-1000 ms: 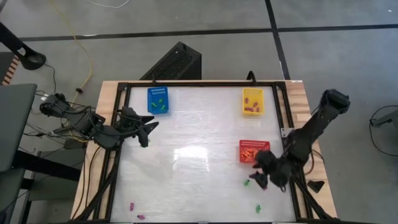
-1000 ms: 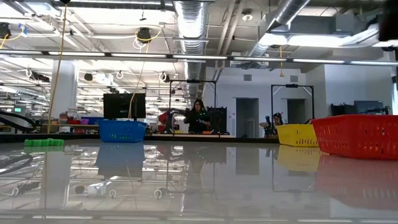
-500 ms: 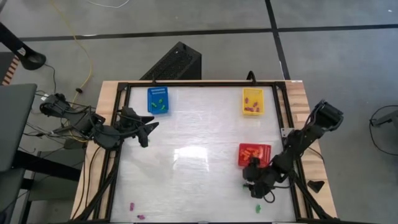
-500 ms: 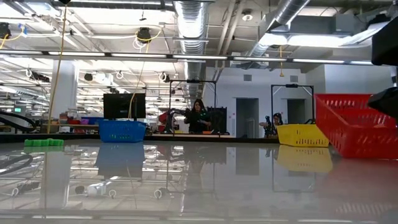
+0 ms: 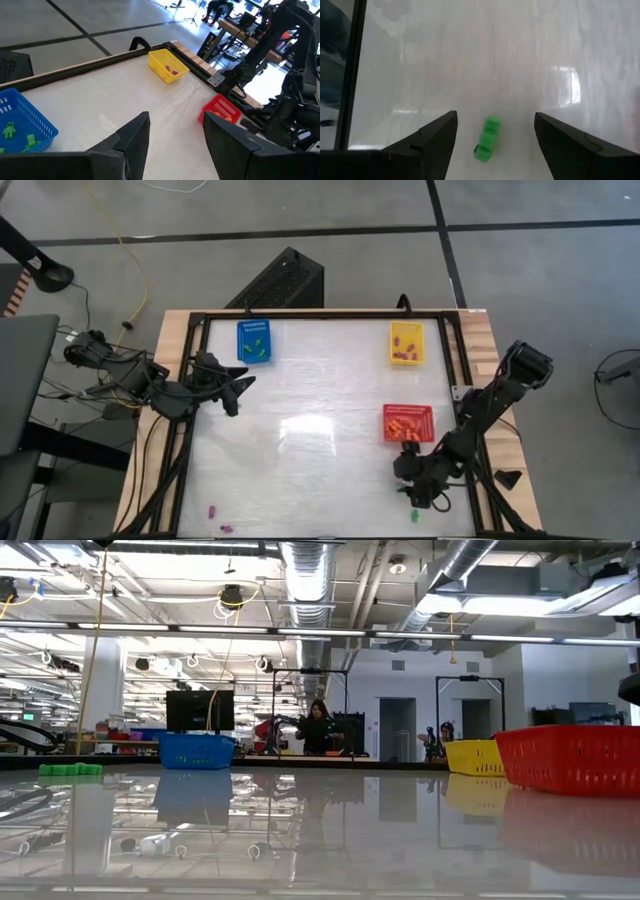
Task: Sort Halloween decoration
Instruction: Put the green skeleton toy into the blue bin
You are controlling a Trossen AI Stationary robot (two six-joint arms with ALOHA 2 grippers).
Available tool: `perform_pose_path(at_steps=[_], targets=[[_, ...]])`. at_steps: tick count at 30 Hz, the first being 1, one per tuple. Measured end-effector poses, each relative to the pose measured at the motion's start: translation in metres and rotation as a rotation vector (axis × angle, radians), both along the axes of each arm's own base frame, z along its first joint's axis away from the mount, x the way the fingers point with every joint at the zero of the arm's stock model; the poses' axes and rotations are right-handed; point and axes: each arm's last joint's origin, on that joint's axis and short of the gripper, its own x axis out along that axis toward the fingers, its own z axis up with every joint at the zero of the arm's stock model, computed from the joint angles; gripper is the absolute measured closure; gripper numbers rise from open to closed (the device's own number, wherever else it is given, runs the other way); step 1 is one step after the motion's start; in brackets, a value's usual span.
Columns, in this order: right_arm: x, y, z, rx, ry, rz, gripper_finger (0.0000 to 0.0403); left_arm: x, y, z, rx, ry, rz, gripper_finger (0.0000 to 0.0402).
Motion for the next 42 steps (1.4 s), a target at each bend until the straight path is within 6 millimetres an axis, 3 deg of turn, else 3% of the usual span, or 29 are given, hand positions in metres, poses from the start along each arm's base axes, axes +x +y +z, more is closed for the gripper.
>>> perform_pose_path(at_steps=[8,18,22,29,37,42], targets=[[0.001,0.001,-0.005,-0.022,0.007,-0.006,0.0107,0.0,0.001,0.0,0.0,0.001,0.007,0.0228],[-0.004,0.013,-0.041,-0.066,0.102,-0.14,0.0117,0.001,0.001,0.001,-0.014,-0.013,0.003,0.0228],[-0.01,0.017,-0.044,-0.069,0.104,-0.173,0.0165,0.001,0.001,0.001,-0.016,-0.015,0.003,0.0228],[-0.014,0.022,-0.043,-0.068,0.12,-0.164,0.0339,0.003,0.006,0.001,-0.016,-0.015,0.032,0.0228],[-0.006,0.022,-0.035,-0.021,0.15,-0.14,0.0348,0.005,0.012,0.001,-0.001,-0.006,0.067,0.0228],[0.015,0.006,-0.007,0.043,0.113,-0.091,0.0348,0.006,0.016,0.001,-0.006,-0.003,0.081,0.0228]])
